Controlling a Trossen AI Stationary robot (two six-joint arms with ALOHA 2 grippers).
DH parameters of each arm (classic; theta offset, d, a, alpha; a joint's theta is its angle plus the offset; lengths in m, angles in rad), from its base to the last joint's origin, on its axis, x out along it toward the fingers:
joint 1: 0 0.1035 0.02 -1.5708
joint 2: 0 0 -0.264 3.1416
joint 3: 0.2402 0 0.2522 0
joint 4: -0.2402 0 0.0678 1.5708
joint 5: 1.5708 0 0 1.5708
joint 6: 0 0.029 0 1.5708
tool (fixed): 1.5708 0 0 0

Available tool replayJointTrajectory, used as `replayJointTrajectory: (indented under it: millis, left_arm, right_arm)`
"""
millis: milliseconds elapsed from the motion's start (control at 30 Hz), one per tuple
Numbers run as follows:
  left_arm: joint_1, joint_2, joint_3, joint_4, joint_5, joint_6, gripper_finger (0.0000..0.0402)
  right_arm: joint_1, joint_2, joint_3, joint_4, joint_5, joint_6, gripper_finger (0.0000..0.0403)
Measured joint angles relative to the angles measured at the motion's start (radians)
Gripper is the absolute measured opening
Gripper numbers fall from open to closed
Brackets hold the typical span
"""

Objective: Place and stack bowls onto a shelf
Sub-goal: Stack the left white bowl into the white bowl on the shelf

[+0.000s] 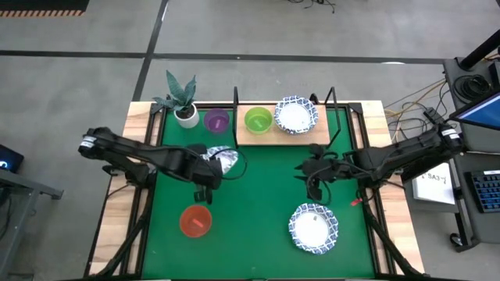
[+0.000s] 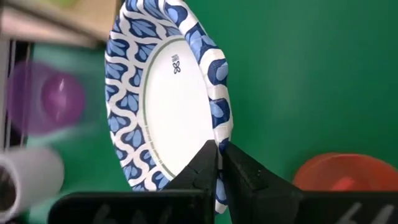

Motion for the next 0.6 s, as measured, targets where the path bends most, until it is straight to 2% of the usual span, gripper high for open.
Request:
replayJointTrajectory:
  millis: [133, 367, 600]
  left_arm:
    - [-0.012, 0.000, 0.043, 0.125, 0.014, 0.165, 0.0000]
    - [0.020, 0.005, 0.042, 0.525, 0.016, 0.586, 0.0000]
    - [0.112, 0.050, 0.041, 0.731, 0.014, 0.779, 0.0000]
  right_arm:
    - [0.035, -0.068, -0.017, 0.032, 0.000, -0.041, 0.0129]
    - [0.052, -0.219, -0.135, 0.228, -0.033, -0.208, 0.0121]
    - [0.052, -0.388, -0.195, 0.263, -0.125, -0.240, 0.0120]
